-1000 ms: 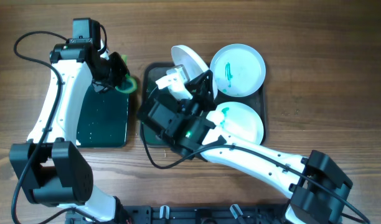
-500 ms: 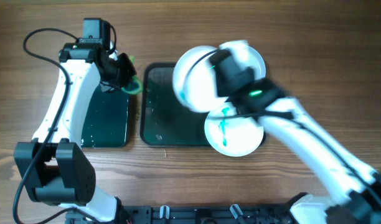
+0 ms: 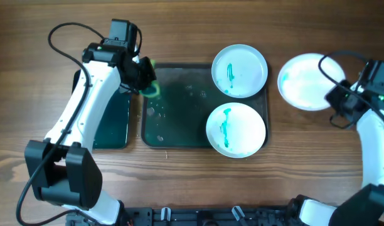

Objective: Clean dirty plates on tray and stack at the side
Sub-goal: 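Lift the scrubbed plate with the right gripper and place it right of the tray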

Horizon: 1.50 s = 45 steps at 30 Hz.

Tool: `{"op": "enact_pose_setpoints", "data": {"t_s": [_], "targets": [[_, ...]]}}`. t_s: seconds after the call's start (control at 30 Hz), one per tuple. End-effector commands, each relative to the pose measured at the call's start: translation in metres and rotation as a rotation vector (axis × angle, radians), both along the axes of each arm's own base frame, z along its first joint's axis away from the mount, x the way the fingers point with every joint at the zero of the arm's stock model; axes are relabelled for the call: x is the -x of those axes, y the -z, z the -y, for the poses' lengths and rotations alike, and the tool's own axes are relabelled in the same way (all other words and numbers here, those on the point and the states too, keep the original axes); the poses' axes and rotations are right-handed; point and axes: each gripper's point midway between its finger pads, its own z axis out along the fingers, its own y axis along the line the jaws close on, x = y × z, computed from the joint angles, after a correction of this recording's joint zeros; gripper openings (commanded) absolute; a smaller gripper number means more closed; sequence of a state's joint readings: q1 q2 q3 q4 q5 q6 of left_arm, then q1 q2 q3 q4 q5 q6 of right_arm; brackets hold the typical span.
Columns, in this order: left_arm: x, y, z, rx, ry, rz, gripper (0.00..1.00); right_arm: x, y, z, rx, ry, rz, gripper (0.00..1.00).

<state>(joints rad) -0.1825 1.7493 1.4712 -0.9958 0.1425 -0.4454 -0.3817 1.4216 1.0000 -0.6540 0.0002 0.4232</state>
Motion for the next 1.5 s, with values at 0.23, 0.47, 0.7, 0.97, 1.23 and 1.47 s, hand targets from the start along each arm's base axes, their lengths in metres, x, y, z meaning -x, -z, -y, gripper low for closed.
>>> {"op": "enact_pose_setpoints", "data": {"t_s": [0.23, 0.47, 0.7, 0.97, 1.23, 1.47], "targets": [[-0.006, -0.009, 0.007, -0.008, 0.037, 0.047, 0.04, 0.017, 0.081, 0.003, -0.023, 0.050, -0.167, 0.25], [-0.006, -0.009, 0.007, -0.008, 0.037, 0.048, 0.04, 0.010, 0.009, -0.074, -0.298, -0.287, -0.179, 0.35], [-0.006, -0.009, 0.007, -0.008, 0.037, 0.046, 0.04, 0.058, 0.044, -0.159, -0.298, -0.565, -0.413, 0.31], [-0.006, -0.008, 0.007, -0.009, 0.037, 0.044, 0.04, 0.076, 0.088, -0.183, -0.239, -0.710, -0.420, 0.31], [-0.006, -0.008, 0.007, -0.009, 0.037, 0.044, 0.04, 0.072, 0.092, -0.193, -0.229, -0.733, -0.388, 0.16], [-0.006, -0.008, 0.007, -0.009, 0.037, 0.044, 0.04, 0.067, 0.092, -0.218, -0.320, -0.781, -0.314, 0.04]]}}
